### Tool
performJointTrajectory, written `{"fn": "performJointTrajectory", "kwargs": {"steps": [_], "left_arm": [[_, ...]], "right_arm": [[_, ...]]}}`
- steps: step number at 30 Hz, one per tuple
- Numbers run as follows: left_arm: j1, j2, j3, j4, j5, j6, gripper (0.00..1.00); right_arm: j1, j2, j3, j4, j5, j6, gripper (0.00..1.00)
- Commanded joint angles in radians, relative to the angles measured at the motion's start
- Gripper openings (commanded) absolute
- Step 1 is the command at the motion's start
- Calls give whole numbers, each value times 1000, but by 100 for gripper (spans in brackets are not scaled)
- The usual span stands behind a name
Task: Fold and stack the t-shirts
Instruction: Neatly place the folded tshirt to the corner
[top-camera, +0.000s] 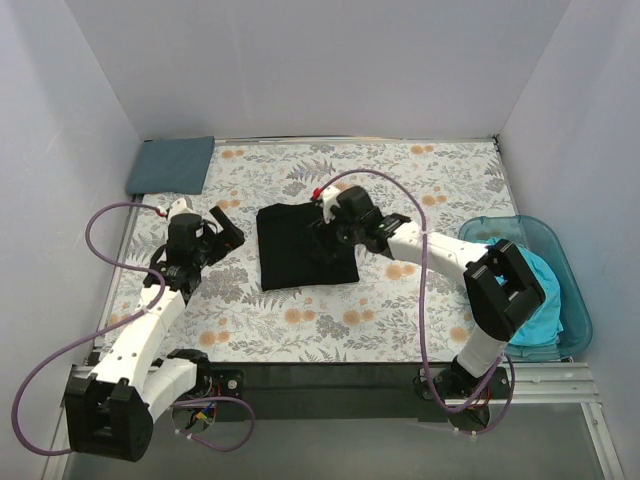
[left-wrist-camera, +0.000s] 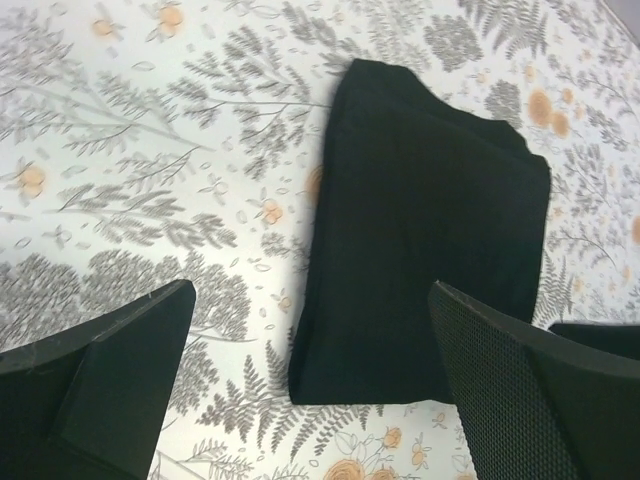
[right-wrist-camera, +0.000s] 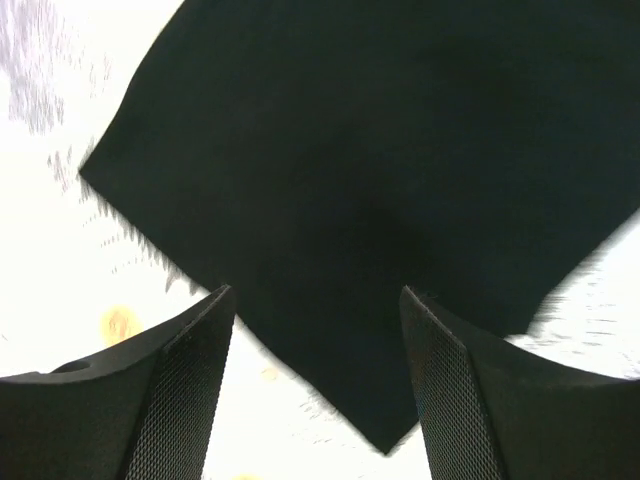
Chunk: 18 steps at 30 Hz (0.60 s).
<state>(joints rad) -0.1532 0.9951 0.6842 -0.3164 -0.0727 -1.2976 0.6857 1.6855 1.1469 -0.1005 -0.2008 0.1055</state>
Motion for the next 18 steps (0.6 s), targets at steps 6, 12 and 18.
{"fn": "performJointTrajectory", "kwargs": {"steps": [6, 12, 18], "left_arm": [[4, -72, -72, -102, -115, -54, 98], [15, 2, -52, -116, -125, -63, 98], [78, 80, -45, -105, -41, -62, 98]], "right_arm": [[277, 107, 125, -134, 294, -234, 62], [396, 241, 241, -137, 348, -317, 62], [454, 333, 286, -139, 396, -372, 60]]}}
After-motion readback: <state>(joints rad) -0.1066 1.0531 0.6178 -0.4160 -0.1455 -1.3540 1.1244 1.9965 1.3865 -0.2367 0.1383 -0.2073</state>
